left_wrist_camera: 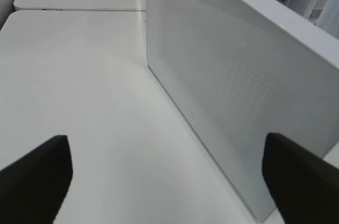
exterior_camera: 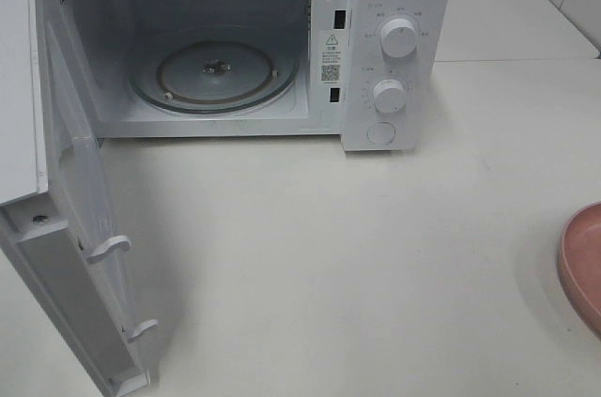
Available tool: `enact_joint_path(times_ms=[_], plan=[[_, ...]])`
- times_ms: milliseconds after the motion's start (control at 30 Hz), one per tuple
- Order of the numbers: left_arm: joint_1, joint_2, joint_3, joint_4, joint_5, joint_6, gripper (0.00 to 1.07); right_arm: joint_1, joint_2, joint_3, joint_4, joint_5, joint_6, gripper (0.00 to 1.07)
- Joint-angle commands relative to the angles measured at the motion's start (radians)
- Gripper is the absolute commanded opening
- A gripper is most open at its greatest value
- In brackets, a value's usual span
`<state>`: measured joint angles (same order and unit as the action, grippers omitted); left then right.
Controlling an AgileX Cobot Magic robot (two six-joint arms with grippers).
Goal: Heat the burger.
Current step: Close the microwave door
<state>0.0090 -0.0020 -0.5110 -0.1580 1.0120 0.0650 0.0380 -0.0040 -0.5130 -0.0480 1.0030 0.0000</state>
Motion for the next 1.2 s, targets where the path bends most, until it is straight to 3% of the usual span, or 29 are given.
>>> enact_joint_path(times_ms=[33,67,100,133,167,200,233,267,333,567,833,900,1000,1200], plan=[[0.003,0.018,-0.011,-0.001,-0.048,-0.032,0.75,-0.006,-0.024,0.002,-0.002,-0.009,0.0,0.76],[0.003,0.046,-0.011,-0.001,-0.064,-0.032,0.6,-0.006,-0.024,0.002,-0.002,-0.009,0.0,0.76],[0.003,0.058,-0.011,-0.001,-0.072,-0.032,0.51,-0.006,-0.024,0.002,-0.002,-0.009,0.0,0.76],[0.003,0.058,-0.011,-0.001,-0.072,-0.032,0.51,-0.006,-0.024,0.002,-0.002,-0.009,0.0,0.76],[0.003,0.088,-0.011,-0.001,-0.088,-0.032,0.34,-0.006,-0.024,0.002,-0.002,-0.009,0.0,0.76],[0.003,0.101,-0.011,0.0,-0.101,-0.032,0.24,-0.006,-0.024,0.002,-0.002,-0.009,0.0,0.76],[0.003,0.101,-0.011,0.0,-0.101,-0.032,0.24,-0.006,-0.024,0.002,-0.002,-0.009,0.0,0.76],[0.003,0.135,-0.011,0.002,-0.126,-0.032,0.06,-0.006,-0.024,0.002,-0.002,-0.009,0.0,0.76],[0.003,0.165,-0.011,0.016,-0.168,-0.029,0.0,-0.006,-0.024,0.002,-0.002,-0.009,0.0,0.76],[0.003,0.31,0.071,0.083,-0.422,-0.028,0.0,-0.006,-0.024,0.002,-0.002,-0.009,0.0,0.76],[0.003,0.398,0.18,0.064,-0.685,-0.028,0.0,-0.006,-0.024,0.002,-0.002,-0.009,0.0,0.76],[0.003,0.448,0.251,0.057,-0.884,-0.028,0.0,-0.006,-0.024,0.002,-0.002,-0.009,0.0,0.76],[0.002,0.483,0.304,0.048,-1.029,-0.029,0.0,-0.006,-0.024,0.002,-0.002,-0.009,0.0,0.76],[0.002,0.574,0.353,0.051,-1.208,-0.028,0.0,-0.006,-0.024,0.002,-0.002,-0.009,0.0,0.76]])
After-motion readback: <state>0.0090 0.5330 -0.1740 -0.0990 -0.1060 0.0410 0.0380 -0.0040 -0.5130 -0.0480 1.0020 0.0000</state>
